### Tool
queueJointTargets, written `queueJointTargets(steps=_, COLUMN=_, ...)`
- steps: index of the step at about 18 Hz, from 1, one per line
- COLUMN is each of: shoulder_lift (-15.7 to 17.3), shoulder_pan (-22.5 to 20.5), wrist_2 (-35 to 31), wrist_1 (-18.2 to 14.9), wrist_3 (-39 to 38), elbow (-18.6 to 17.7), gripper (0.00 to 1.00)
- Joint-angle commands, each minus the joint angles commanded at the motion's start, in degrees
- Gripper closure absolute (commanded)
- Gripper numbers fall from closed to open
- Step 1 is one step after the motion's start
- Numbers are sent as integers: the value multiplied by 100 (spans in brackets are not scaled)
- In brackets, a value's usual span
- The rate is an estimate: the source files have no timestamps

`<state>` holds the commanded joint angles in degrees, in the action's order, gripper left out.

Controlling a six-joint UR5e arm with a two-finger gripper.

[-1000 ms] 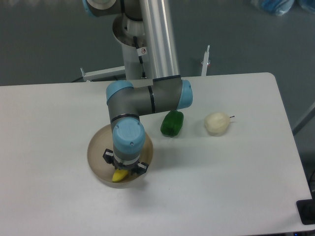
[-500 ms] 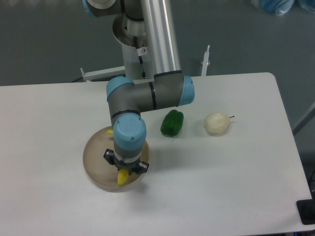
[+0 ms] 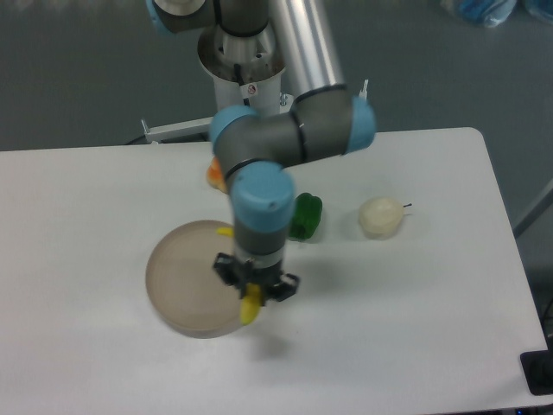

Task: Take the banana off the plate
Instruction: 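Lift the banana off the plate and carry it past the green pepper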

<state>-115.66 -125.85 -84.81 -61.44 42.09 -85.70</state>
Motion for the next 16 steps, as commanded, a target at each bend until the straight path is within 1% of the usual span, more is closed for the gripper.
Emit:
queueJointTargets(steps=3, shoulder_lift=-53, shoulder_pan=-378, wrist_2=-26, wrist_1=0, wrist_3=482, elbow=71, gripper=100)
queueJointTargets(steps=5, shoulder_lift=-62, shoulder_pan=-763, wrist_2=-166, wrist_1=-87, wrist_3=1227, elbow=115, gripper=100)
queueJointTargets(steps=6, shoulder_lift=-70, shoulder_pan=-887, wrist_2=-211, wrist_1=-175, wrist_3=1518, elbow=132, gripper=100)
queueJointTargets(steps=7, shoulder_lift=-131, shoulder_pan=-1045, wrist_2=-255, wrist_1=-237, wrist_3=1896, elbow=202, gripper=100)
queueJointTargets(steps=9, shoulder_lift=-307, shoulder_pan=-1196, wrist_2=-500, wrist_1=-316, wrist_3=2319, elbow=448, gripper=100)
queueJointTargets(steps=10, shoulder_lift=-412, shoulder_pan=-1257, wrist_2=-692, wrist_1=-473, wrist_3=2661, elbow=658, gripper=100)
queueJointTargets(steps=12, shoulder_lift=-536, shoulder_pan=-1389, wrist_2=-791, wrist_1=-711, wrist_3=3136, elbow=879, gripper=100)
queueJointTargets(steps=14, shoulder_lift=-641, shoulder_pan=-1591, wrist_2=-695, wrist_1=-703, wrist_3=3585, elbow=950, gripper=100)
queueJointTargets(steps=16, shoulder_lift=-755, shoulder_pan=-1653, wrist_2=-554, wrist_1=-668, wrist_3=3762, elbow=1029, gripper=100)
